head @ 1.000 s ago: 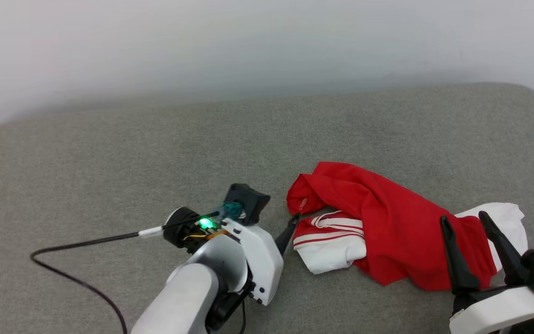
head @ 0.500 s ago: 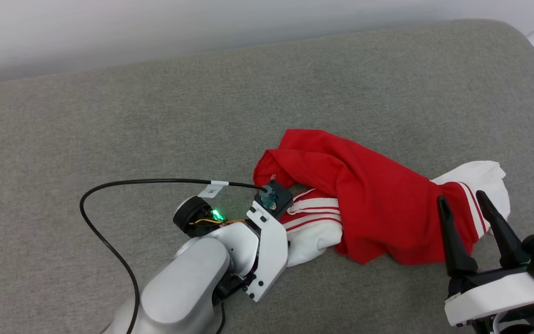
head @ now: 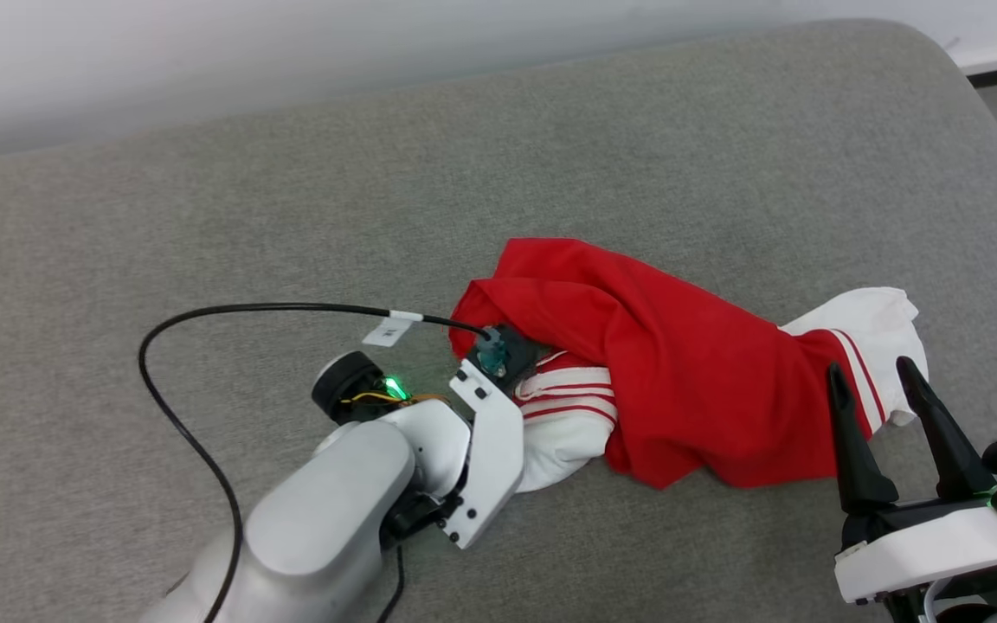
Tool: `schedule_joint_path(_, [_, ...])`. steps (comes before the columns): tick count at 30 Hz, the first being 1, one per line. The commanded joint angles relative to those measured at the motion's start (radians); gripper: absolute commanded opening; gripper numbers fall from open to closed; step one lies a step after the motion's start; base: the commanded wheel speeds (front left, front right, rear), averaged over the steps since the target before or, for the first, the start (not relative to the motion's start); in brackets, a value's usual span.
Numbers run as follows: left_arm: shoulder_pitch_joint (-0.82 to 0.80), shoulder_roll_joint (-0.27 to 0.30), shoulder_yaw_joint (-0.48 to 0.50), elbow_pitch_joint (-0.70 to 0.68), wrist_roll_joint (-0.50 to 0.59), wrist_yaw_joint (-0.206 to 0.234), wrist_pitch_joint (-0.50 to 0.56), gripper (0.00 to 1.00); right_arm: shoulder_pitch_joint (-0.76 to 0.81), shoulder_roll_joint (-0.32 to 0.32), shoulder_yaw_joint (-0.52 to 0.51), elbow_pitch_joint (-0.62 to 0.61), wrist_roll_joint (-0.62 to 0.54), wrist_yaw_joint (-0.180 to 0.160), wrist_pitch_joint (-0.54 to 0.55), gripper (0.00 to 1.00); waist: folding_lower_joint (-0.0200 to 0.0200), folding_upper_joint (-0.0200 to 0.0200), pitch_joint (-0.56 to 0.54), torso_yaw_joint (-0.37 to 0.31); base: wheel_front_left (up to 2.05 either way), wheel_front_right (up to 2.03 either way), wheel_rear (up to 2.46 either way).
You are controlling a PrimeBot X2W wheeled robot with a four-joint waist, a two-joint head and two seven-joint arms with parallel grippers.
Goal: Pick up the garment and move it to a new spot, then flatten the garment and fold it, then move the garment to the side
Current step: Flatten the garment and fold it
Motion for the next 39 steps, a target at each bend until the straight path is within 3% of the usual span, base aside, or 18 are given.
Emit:
schedule_joint_path(1, [0.02, 0.021, 0.002, 0.008, 0.003, 0.012, -0.01, 0.0, -0.003, 0.004, -0.004, 0.0, 0.001, -0.001, 0.002, 1.0, -0.0001, -0.0001, -0.016, 0.017, 0.0, 0.0, 0.0])
schedule_joint_path(6, [0.002, 0.085, 0.054, -0.082, 0.022, 0.055, -0.071, 0.0, 0.007, 0.004, -0.019, -0.007, -0.009, -0.001, 0.015, 1.0, -0.0001, -0.0001, -0.072, 0.074, 0.0, 0.0, 0.0])
schedule_joint_path(10, [0.037, 0.182, 0.112, -0.195, 0.033, 0.117, -0.099, 0.0, 0.026, 0.004, -0.023, -0.015, -0.005, -0.001, 0.032, 1.0, -0.0001, -0.0001, -0.108, 0.119, 0.0, 0.0, 0.0])
schedule_joint_path(15, [0.129, 0.324, 0.197, -0.367, 0.034, 0.226, -0.11, 0.0, 0.049, 0.004, -0.039, -0.027, -0.001, -0.001, 0.047, 1.0, -0.0001, -0.0001, -0.136, 0.175, 0.0, 0.0, 0.0])
schedule_joint_path(19, [0.299, 0.409, 0.268, -0.478, -0.006, 0.348, -0.118, 0.0, 0.065, 0.004, -0.044, -0.038, 0.001, -0.001, 0.057, 1.0, -0.0001, -0.0001, -0.148, 0.204, 0.0, 0.0, 0.0])
schedule_joint_path(21, [0.405, 0.424, 0.295, -0.497, -0.044, 0.404, -0.133, 0.0, 0.066, 0.004, -0.044, -0.042, 0.003, -0.001, 0.061, 1.0, -0.0001, -0.0001, -0.149, 0.211, 0.0, 0.0, 0.0])
schedule_joint_path(24, [0.555, 0.394, 0.325, -0.488, -0.116, 0.462, -0.175, 0.0, 0.07, 0.004, -0.043, -0.046, 0.001, -0.001, 0.07, 1.0, -0.0001, -0.0001, -0.151, 0.217, 0.0, 0.0, 0.0])
schedule_joint_path(28, [0.679, 0.325, 0.331, -0.438, -0.2, 0.46, -0.239, 0.0, 0.074, 0.004, -0.051, -0.055, -0.003, -0.001, 0.083, 1.0, -0.0001, -0.0001, -0.153, 0.225, 0.0, 0.0, 0.0])
schedule_joint_path(29, [0.69, 0.308, 0.337, -0.424, -0.211, 0.458, -0.26, 0.4, 0.074, 0.004, -0.053, -0.057, -0.004, -0.001, 0.087, 1.0, -0.0001, -0.0001, -0.155, 0.226, 0.0, 0.0, 0.0])
schedule_joint_path(30, [0.694, 0.292, 0.341, -0.412, -0.215, 0.458, -0.283, 1.0, 0.074, 0.004, -0.055, -0.059, -0.006, -0.001, 0.089, 1.0, -0.0001, -0.0001, -0.158, 0.228, 0.0, 0.0, 0.0])
schedule_joint_path(34, [0.69, 0.256, 0.363, -0.389, -0.204, 0.463, -0.376, 1.0, 0.079, 0.004, -0.065, -0.064, -0.01, -0.001, 0.104, 1.0, -0.0001, -0.0001, -0.183, 0.233, 0.0, 0.0, 0.0])
schedule_joint_path(39, [0.662, 0.25, 0.397, -0.427, -0.151, 0.47, -0.513, 1.0, 0.093, 0.004, -0.076, -0.068, -0.008, -0.001, 0.122, 1.0, -0.0001, -0.0001, -0.225, 0.236, 0.0, 0.0, 0.0])
